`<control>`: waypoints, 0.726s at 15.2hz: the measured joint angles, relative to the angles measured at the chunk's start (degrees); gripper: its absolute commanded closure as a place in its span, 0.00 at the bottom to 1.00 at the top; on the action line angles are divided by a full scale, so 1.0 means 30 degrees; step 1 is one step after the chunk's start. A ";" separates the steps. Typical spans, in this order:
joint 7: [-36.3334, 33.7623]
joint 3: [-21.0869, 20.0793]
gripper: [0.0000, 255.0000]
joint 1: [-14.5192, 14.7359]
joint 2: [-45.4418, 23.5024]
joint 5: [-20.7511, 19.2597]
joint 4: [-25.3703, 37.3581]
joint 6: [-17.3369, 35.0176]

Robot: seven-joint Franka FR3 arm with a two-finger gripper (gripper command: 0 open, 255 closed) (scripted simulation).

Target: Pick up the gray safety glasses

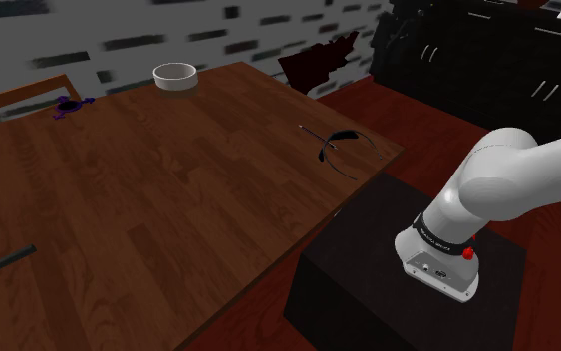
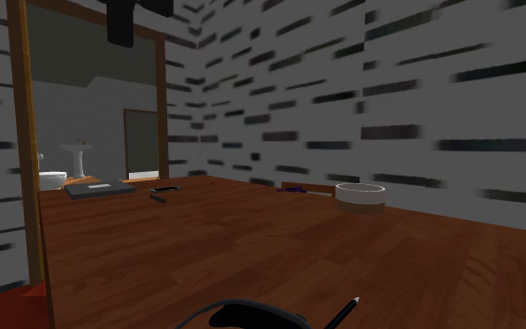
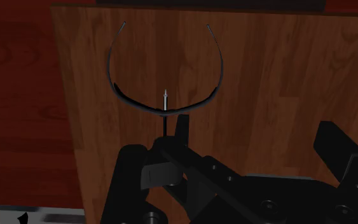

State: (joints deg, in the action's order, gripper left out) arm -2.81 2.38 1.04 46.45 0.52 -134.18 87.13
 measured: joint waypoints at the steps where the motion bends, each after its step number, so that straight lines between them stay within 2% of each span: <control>1: 0.0000 0.0000 0.00 0.0000 0.0000 0.0000 0.0000 0.0000; 4: -0.0048 -0.0078 0.00 0.0013 0.0303 0.0023 -0.1580 0.1382; 11: -0.0078 -0.0218 0.00 0.0084 -0.0128 0.0058 -0.5847 0.6464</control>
State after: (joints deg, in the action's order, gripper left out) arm -3.05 1.72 1.29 46.07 0.69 -151.72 106.53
